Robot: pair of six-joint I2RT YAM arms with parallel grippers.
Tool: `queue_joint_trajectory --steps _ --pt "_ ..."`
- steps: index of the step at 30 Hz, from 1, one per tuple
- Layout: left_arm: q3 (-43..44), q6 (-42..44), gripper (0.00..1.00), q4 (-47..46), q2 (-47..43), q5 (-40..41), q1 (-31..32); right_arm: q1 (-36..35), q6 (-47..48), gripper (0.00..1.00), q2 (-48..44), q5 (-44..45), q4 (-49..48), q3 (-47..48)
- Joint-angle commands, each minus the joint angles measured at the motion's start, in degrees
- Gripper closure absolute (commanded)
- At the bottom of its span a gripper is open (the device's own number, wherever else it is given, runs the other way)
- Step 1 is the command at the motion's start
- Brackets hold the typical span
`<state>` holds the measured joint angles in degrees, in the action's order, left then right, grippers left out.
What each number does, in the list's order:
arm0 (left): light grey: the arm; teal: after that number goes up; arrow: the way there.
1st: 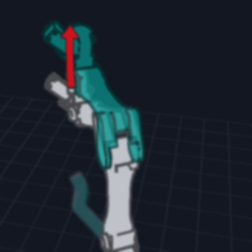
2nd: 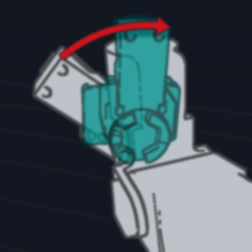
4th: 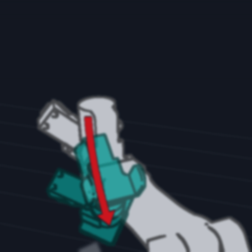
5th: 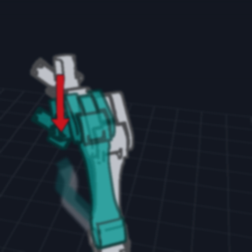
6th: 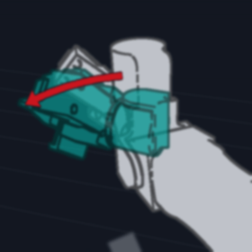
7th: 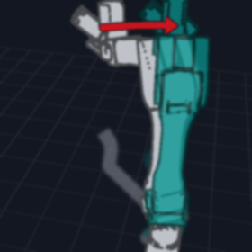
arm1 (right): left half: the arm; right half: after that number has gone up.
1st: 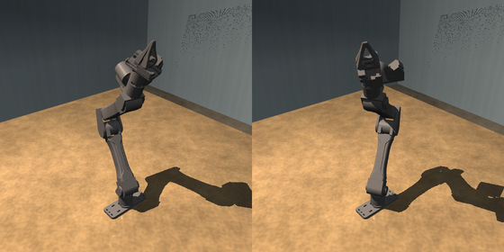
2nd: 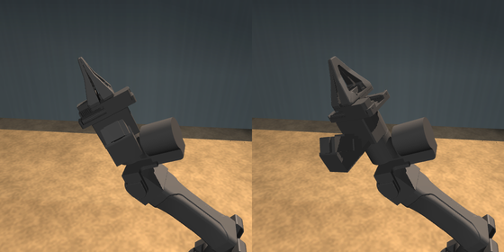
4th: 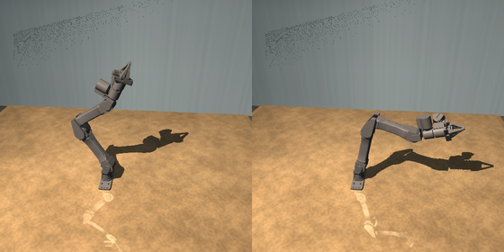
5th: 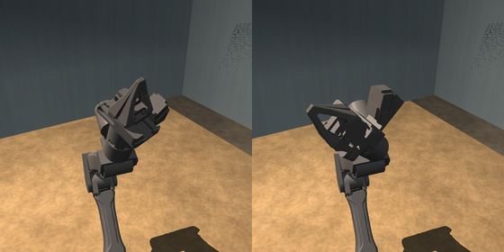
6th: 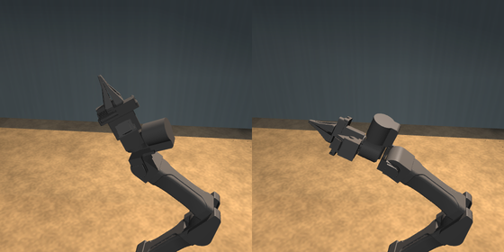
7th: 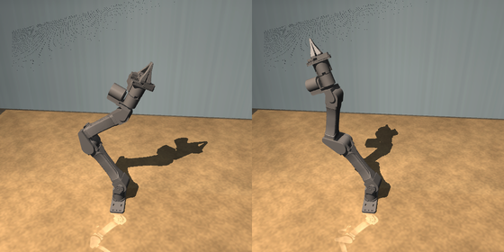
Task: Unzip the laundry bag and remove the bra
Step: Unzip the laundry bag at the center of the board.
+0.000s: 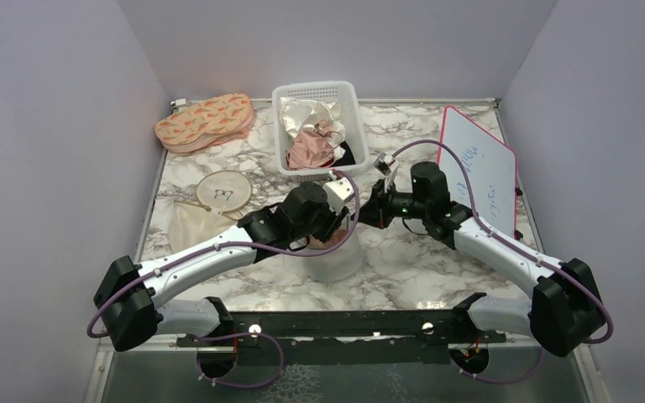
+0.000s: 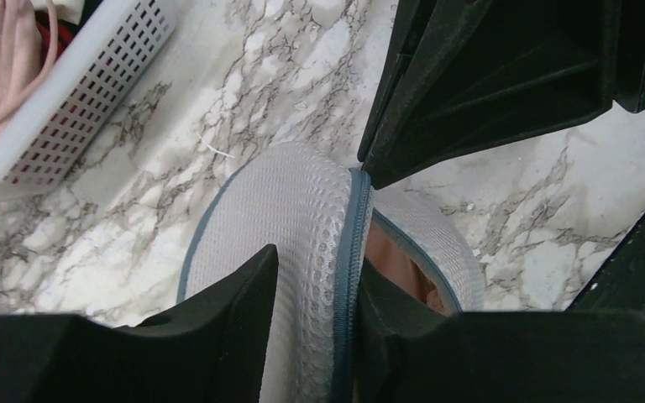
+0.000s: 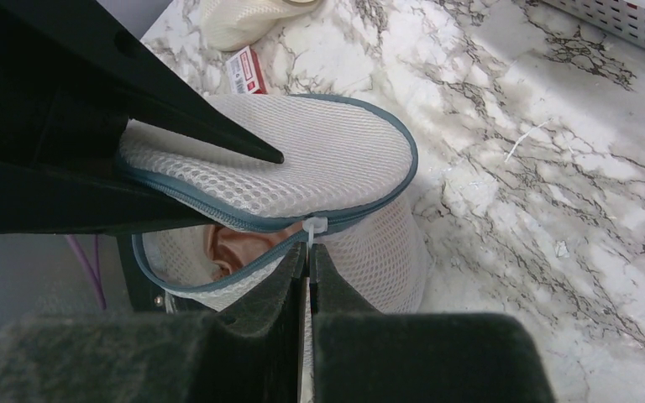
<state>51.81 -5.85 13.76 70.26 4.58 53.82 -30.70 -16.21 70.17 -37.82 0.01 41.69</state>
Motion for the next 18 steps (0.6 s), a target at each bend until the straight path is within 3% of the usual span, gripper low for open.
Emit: queue_joint_trajectory --steps 1,8,18 --pt "2.96 3.44 0.78 -0.54 0.45 3.79 0.64 -0.37 -0.55 0.99 -0.34 -2.26 -1.86 -0.24" --pt "2.46 9.96 1.00 -3.52 -3.43 3.44 0.83 -0.28 -3.76 0.99 0.24 1.70 -4.26 -1.01" --pt "-6.53 16.32 1.00 -14.87 -15.40 -2.03 0.93 3.78 -4.55 0.99 4.63 4.06 -6.93 -1.79"
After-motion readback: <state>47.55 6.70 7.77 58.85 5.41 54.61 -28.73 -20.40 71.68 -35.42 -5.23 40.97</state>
